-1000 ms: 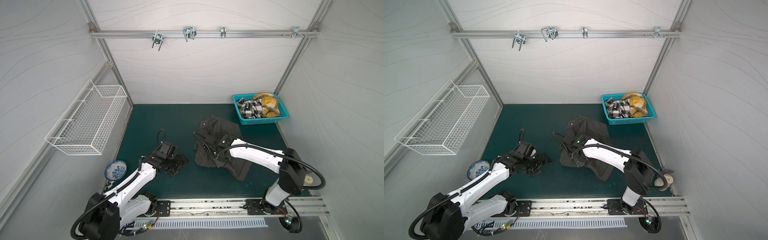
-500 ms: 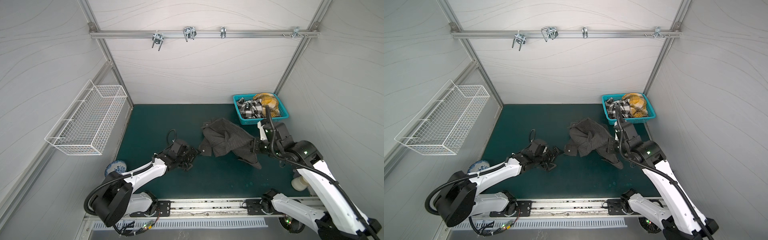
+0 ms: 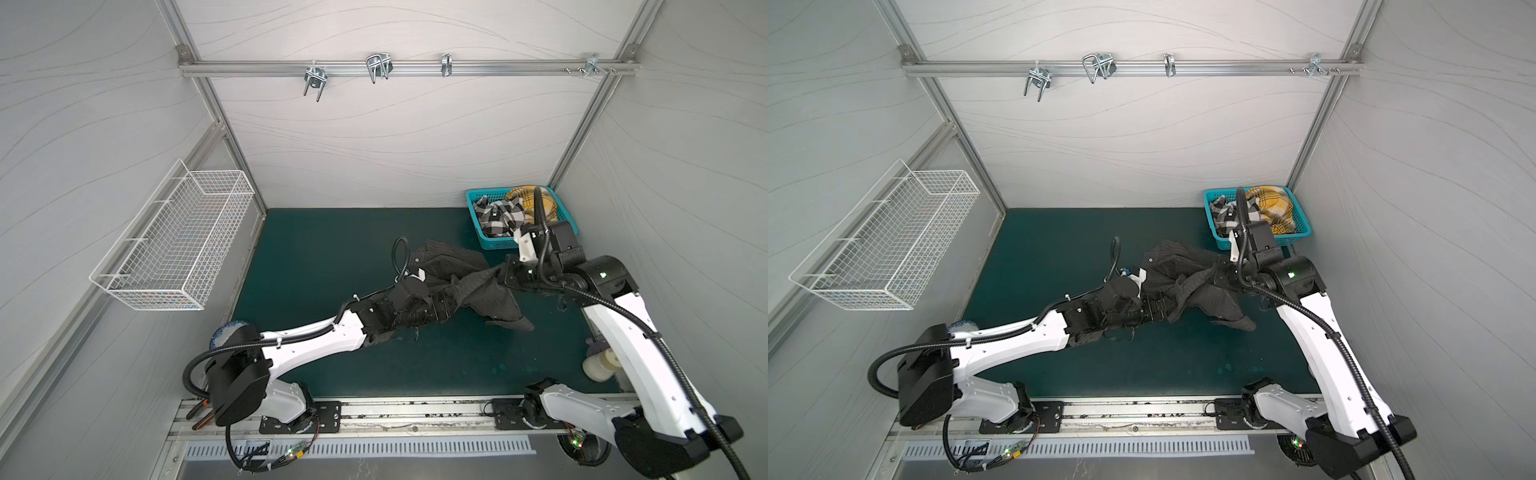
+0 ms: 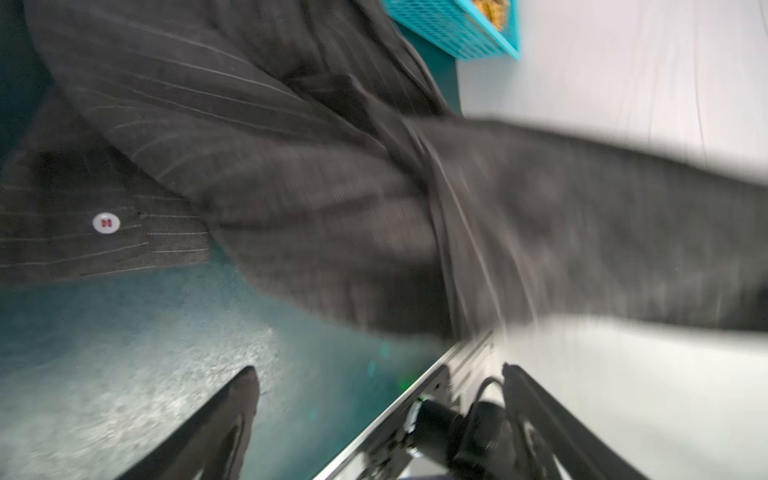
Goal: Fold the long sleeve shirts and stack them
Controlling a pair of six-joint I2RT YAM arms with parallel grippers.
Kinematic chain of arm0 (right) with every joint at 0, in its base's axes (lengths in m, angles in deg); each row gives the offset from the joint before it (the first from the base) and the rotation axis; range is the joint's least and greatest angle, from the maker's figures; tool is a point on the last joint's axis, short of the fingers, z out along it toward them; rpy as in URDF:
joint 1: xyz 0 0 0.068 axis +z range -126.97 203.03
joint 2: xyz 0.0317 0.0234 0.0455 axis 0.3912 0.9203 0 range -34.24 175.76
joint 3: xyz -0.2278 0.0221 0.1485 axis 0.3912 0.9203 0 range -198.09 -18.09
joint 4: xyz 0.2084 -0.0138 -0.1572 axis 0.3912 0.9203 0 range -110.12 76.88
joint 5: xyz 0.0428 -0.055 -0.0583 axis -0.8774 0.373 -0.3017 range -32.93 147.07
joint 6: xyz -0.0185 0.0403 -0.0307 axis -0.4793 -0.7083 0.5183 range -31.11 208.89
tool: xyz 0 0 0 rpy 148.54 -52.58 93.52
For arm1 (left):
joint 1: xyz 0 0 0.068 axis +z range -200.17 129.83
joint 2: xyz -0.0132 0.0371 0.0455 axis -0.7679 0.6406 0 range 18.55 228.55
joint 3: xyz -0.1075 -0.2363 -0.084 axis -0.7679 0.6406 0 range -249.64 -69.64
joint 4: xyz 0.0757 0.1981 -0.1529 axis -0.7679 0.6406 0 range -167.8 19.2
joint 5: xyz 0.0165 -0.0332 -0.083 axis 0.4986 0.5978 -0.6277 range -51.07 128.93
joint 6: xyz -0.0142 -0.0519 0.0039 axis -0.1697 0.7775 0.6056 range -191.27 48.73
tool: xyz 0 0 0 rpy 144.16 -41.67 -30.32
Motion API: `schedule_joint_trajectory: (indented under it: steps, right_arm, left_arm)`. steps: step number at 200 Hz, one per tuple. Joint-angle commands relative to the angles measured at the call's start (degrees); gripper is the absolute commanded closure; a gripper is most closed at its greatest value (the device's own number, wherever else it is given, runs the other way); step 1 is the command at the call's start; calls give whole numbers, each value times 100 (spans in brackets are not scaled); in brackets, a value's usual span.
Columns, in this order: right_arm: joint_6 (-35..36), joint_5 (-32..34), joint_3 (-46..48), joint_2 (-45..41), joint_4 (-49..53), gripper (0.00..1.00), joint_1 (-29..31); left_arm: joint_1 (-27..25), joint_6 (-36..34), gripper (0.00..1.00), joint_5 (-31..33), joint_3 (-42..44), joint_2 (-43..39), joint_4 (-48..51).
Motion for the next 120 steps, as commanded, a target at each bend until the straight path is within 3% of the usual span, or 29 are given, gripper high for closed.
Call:
schedule_joint_trajectory:
  steps: [1, 42, 54, 74, 120]
  right_arm:
    - [-132, -397, -617, 282, -180, 100, -104]
    - [-235, -559, -1054, 441, -176, 100, -114]
    - [-233, -558, -1110, 419, -141, 100, -134]
    - [-262, -563, -1180, 381, -88, 100, -206]
    - [-282, -707, -1418, 413, 13, 100, -440]
  left_arm:
    - [-246, -1301, 4, 1065, 172, 134, 304]
    - [-519, -1715, 1, 2088, -662, 1213, 547]
    - [-603, -1694, 1, 2674, -990, 1590, 801]
    - [-602, -1540, 1, 3065, -1445, 2143, 882]
    - [-593, -1151, 14, 4010, -2150, 2912, 986]
